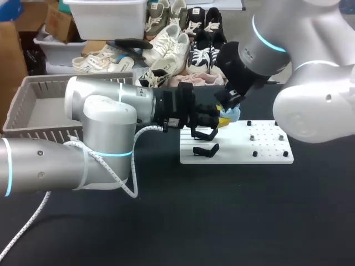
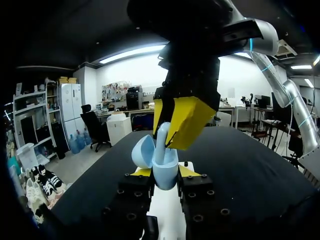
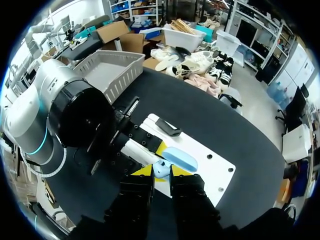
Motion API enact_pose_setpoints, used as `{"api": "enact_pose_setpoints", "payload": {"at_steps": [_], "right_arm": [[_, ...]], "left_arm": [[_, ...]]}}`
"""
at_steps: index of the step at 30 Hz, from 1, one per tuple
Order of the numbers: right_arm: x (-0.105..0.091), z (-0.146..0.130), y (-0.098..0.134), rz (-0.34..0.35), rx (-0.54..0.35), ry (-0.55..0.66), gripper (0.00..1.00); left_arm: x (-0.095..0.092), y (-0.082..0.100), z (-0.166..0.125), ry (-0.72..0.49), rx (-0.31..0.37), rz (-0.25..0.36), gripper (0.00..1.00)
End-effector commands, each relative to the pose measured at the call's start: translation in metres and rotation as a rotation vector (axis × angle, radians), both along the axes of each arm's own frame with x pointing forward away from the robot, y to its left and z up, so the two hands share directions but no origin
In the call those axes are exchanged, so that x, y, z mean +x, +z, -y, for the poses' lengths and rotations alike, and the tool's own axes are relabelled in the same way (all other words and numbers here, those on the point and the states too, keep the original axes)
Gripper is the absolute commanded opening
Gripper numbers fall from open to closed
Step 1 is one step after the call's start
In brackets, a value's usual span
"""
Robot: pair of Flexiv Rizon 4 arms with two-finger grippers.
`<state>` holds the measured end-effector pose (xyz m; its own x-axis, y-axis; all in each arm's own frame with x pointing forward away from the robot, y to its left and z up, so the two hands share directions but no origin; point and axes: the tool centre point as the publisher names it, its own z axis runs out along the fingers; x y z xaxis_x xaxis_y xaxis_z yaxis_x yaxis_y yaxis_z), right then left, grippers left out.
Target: Pick up each earbud case from the left stands, insert the matching earbuds, close the lid, and place the case in the box.
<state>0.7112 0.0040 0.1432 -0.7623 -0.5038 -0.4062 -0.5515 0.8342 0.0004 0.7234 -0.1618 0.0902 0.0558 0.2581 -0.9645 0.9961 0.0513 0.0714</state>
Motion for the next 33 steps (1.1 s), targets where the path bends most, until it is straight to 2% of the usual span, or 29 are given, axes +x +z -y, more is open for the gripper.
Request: {"api": "enact_pose_setpoints", "payload": {"at_steps": [1, 33], "right_arm": [[-0.003, 0.0, 0.0003, 0.002, -0.002, -0.005, 0.0], [-0.0053, 0.009, -0.0039, -0.019, -0.015, -0.041, 0.0]], "left_arm": [[-0.0016, 0.0003, 0.0002, 0.005, -0.002, 0.003, 0.0], [-0.0016, 0.0003, 0.0002, 0.005, -0.002, 0.003, 0.0]]}}
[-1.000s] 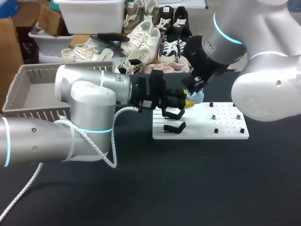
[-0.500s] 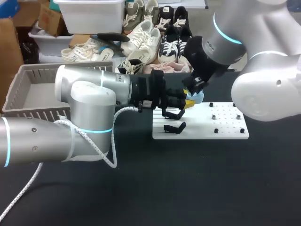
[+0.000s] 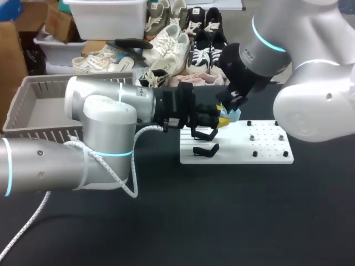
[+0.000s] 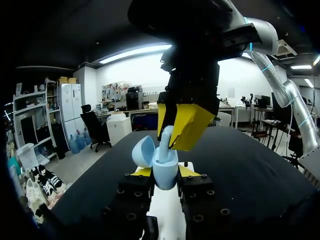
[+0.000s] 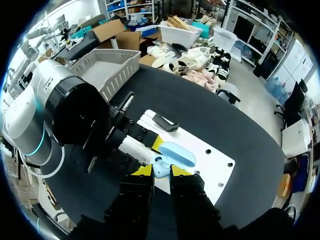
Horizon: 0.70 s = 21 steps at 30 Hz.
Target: Pick up each earbud case from the left stands, insert the matching earbuds, close the lid, and place the case in the box.
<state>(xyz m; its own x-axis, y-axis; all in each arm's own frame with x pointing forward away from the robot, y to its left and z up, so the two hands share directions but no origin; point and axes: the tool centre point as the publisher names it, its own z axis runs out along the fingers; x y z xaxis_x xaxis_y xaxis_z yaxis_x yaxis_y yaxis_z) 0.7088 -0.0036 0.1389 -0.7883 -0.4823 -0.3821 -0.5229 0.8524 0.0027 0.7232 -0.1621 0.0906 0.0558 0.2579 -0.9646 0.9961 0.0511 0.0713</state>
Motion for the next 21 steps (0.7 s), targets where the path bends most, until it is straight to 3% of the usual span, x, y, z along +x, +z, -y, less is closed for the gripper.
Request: {"api": "enact_pose_setpoints", "payload": {"at_steps": [1, 21], "right_arm": [[-0.0029, 0.0014, 0.0003, 0.004, -0.003, -0.008, 0.0], [0.001, -0.0045, -0.0013, 0.0, -0.004, -0.002, 0.0]], "left_arm": [[-0.0014, 0.0, 0.0, 0.005, -0.002, 0.003, 0.0], [-0.0014, 0.0, 0.0, 0.005, -0.002, 0.003, 0.0]]}}
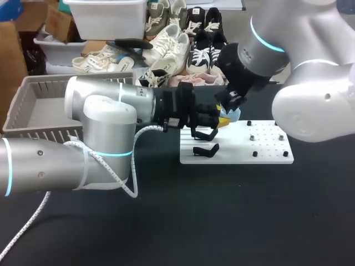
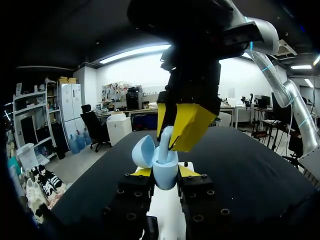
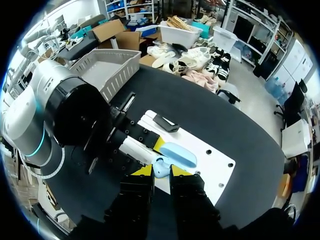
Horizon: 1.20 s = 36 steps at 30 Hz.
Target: Pick up each earbud case from the left stands, insert the matching earbuds, close the lid, and place the case in the box.
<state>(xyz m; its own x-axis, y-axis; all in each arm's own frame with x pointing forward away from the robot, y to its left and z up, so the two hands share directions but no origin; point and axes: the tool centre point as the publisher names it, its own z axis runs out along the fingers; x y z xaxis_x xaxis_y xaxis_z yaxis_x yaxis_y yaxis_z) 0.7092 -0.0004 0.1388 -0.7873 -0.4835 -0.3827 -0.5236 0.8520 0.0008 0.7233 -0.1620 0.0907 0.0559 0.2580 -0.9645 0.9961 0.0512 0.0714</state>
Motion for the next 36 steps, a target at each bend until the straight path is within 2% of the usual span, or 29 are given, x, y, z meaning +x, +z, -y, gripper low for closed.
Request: {"api": "enact_pose_setpoints", "payload": {"at_steps": [1, 22, 23, 25, 30, 36], "right_arm": [[0.0007, -0.0013, -0.0017, -0.002, -0.003, -0.003, 0.0], [0.0041, -0.0031, -0.004, -0.02, -0.014, 0.006, 0.0], [0.0042, -0.0033, -0.0041, -0.021, -0.014, 0.007, 0.02], [0.0043, -0.0038, -0.0042, -0.022, -0.016, 0.011, 0.18], [0.0038, -0.0039, -0.005, -0.025, -0.018, 0.012, 0.19], [0.003, -0.0022, -0.0062, -0.028, -0.017, 0.007, 0.28]], "left_arm": [[-0.0014, -0.0001, 0.0, 0.005, -0.002, 0.003, 0.0], [-0.0014, -0.0001, 0.0, 0.005, -0.002, 0.003, 0.0], [-0.0014, -0.0001, 0.0, 0.005, -0.002, 0.003, 0.0], [-0.0014, -0.0001, 0.0, 0.005, -0.002, 0.003, 0.0], [-0.0014, -0.0001, 0.0, 0.005, -0.002, 0.003, 0.0], [-0.0014, -0.0001, 0.0, 0.005, -0.002, 0.003, 0.0]]}}
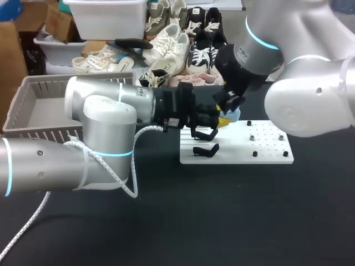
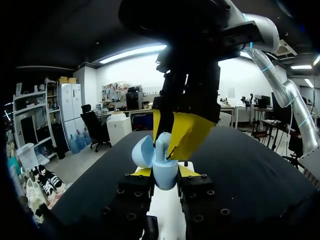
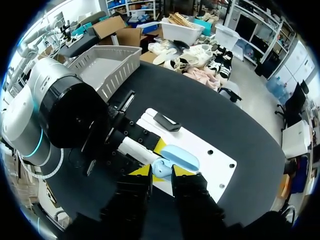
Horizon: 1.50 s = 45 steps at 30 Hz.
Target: Pick up each earbud case from the left stands, insert the matching earbuds, close the lid, and place the case in the box.
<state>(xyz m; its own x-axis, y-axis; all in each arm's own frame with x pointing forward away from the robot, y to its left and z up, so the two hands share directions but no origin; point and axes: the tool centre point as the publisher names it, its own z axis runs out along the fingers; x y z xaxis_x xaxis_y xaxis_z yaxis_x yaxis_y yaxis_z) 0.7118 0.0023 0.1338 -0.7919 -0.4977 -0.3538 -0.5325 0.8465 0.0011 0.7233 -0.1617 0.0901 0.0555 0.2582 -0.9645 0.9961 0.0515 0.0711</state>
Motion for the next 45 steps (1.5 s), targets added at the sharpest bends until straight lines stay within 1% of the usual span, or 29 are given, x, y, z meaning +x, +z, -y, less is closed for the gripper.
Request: {"api": "enact_pose_setpoints", "payload": {"at_steps": [1, 15, 25, 39, 45], "right_arm": [[0.0, 0.001, -0.001, -0.002, 0.0, -0.005, 0.29], [-0.001, 0.002, 0.001, 0.002, 0.0, -0.011, 0.29], [-0.001, 0.003, 0.002, 0.002, -0.007, -0.014, 0.31], [-0.003, 0.001, 0.005, 0.002, -0.014, -0.018, 0.31], [-0.004, 0.007, 0.018, 0.027, -0.016, -0.025, 0.31]], "left_arm": [[-0.001, 0.0, 0.0, 0.004, -0.002, 0.003, 0.0], [-0.001, 0.0, 0.0, 0.004, -0.002, 0.003, 0.0], [-0.001, 0.0, 0.0, 0.004, -0.002, 0.003, 0.0], [-0.001, 0.0, 0.0, 0.004, -0.002, 0.003, 0.0], [-0.001, 0.0, 0.0, 0.004, -0.002, 0.003, 0.0]]}}
